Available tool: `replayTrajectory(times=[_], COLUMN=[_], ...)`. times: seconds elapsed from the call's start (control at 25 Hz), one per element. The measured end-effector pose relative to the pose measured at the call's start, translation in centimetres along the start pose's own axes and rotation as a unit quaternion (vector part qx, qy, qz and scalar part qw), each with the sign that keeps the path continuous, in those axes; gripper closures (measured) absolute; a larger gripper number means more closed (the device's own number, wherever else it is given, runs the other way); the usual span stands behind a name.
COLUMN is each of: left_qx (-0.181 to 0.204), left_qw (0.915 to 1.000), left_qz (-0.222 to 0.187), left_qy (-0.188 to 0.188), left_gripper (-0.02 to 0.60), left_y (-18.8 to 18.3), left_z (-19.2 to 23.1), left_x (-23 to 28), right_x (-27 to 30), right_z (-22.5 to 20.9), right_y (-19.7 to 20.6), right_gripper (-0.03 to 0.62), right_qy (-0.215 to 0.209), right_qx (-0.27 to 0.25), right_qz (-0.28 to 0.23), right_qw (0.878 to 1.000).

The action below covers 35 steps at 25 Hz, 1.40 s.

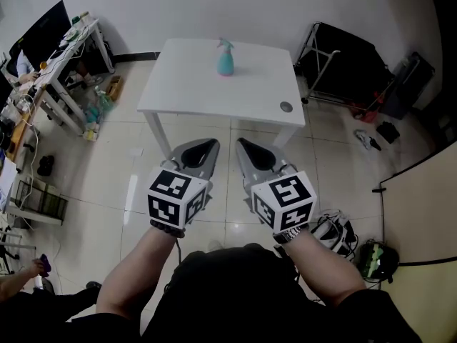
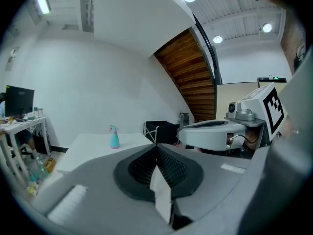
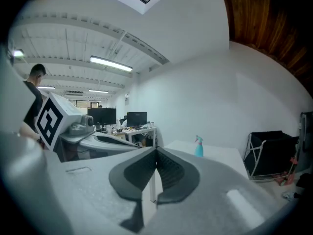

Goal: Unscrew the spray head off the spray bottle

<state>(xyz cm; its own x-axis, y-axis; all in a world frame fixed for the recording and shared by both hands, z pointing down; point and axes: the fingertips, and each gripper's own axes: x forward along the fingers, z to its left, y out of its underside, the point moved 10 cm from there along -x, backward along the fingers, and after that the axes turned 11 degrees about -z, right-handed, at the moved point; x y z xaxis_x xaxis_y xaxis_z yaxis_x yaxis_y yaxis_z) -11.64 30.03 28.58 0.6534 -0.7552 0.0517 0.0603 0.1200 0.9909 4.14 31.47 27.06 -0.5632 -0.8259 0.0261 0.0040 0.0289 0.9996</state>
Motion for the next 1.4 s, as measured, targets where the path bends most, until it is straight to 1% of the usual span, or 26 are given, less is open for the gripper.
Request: replayTrajectory(times=[0.36, 0.68, 1.08, 1.4], left_qx=[-0.006, -0.002, -0.001, -0.003], left_qw=[0.9999, 0.9997, 0.9991, 0.998], left_qz=[0.009, 0.019, 0.026, 0.033], left_qy=[-0.009, -0.018, -0.033, -0.054], left_gripper=[0.566, 0.566, 0.566, 0.566], left_y=[0.7, 0.9, 0.6, 0.5], left_z=[1.2, 1.6, 2.6, 3.1], left_x=[0.5, 3.3, 9.7, 14.4], right_x=[1.4, 2.9, 5.8, 8.0], right_z=[-0.4, -3.3, -9.3, -14.3], right_y=[0.5, 0.9, 1.1, 1.3], right_gripper=[0.603, 0.603, 0.603, 0.603], right_qy=[-0.009, -0.018, -0.031, -0.049], right_qx=[0.004, 0.011, 0.018, 0.026], right_qz=[0.003, 0.005, 0.009, 0.012], right_qw=[1.0, 1.0, 0.999, 0.998])
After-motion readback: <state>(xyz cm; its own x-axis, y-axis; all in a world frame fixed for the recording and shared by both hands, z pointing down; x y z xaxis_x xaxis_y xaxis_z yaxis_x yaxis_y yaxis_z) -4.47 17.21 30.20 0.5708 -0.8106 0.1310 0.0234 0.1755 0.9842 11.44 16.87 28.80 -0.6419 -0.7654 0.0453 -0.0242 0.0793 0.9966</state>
